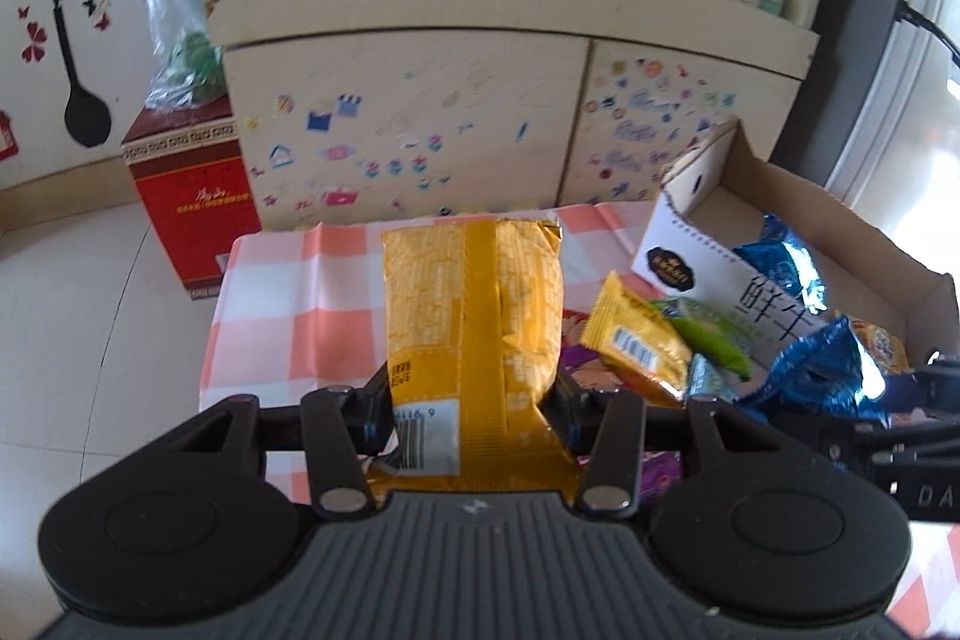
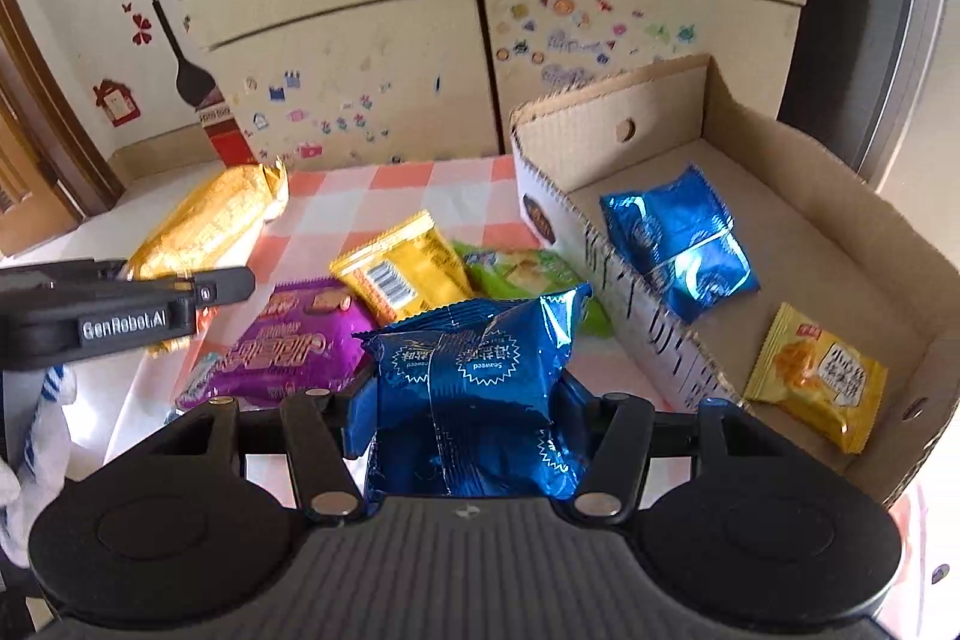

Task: Organize snacks
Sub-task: 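Grasp the yellow bag with the left tool and lift it, then grasp the blue foil bag with the right tool while the left carries the yellow bag, then open both tools over the cardboard box to drop the yellow and blue bags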

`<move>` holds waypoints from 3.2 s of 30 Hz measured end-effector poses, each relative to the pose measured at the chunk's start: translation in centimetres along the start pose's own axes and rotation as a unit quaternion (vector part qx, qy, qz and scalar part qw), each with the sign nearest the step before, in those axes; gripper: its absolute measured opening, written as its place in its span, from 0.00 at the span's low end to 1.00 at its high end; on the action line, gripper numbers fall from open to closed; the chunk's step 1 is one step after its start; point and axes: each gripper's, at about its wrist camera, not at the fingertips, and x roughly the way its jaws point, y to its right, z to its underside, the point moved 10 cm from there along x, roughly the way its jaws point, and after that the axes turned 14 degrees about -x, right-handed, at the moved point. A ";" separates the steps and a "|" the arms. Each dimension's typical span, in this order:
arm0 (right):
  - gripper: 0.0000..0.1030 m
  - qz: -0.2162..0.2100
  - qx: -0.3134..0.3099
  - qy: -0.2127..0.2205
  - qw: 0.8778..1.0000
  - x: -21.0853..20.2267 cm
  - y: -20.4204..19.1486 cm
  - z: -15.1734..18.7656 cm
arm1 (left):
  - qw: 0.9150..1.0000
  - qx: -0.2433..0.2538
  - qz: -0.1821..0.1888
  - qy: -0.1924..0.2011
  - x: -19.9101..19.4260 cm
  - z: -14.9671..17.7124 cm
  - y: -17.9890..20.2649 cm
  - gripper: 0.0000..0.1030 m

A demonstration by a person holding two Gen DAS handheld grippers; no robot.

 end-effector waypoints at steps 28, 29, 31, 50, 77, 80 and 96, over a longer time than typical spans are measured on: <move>0.63 0.034 0.053 0.091 0.994 -5.6 5.3 -3.0 | 0.996 0.048 0.048 0.051 -1.6 -0.4 6.6 0.47; 0.63 0.039 0.059 0.097 0.993 -6.0 5.9 -3.1 | 0.996 0.046 0.052 0.049 -1.6 -0.5 6.8 0.47; 0.63 0.048 0.072 0.107 0.990 -6.8 7.0 -3.3 | 0.996 0.042 0.061 0.045 -1.6 -0.4 7.2 0.47; 0.63 0.114 0.213 0.136 0.961 -9.7 15.3 -1.8 | 0.990 0.043 0.135 0.018 0.5 -0.9 16.3 0.47; 0.84 0.112 0.250 0.140 0.952 -9.8 16.6 -1.3 | 0.985 0.066 0.152 -0.043 1.7 -0.1 20.6 0.81; 0.84 0.105 0.232 0.134 0.958 -9.5 15.8 -1.6 | 0.987 0.069 0.139 -0.048 1.4 -0.1 19.0 0.82; 0.88 0.038 0.151 0.106 0.982 -6.5 10.4 -3.1 | 0.995 0.038 0.086 -0.046 0.0 -2.3 8.6 0.84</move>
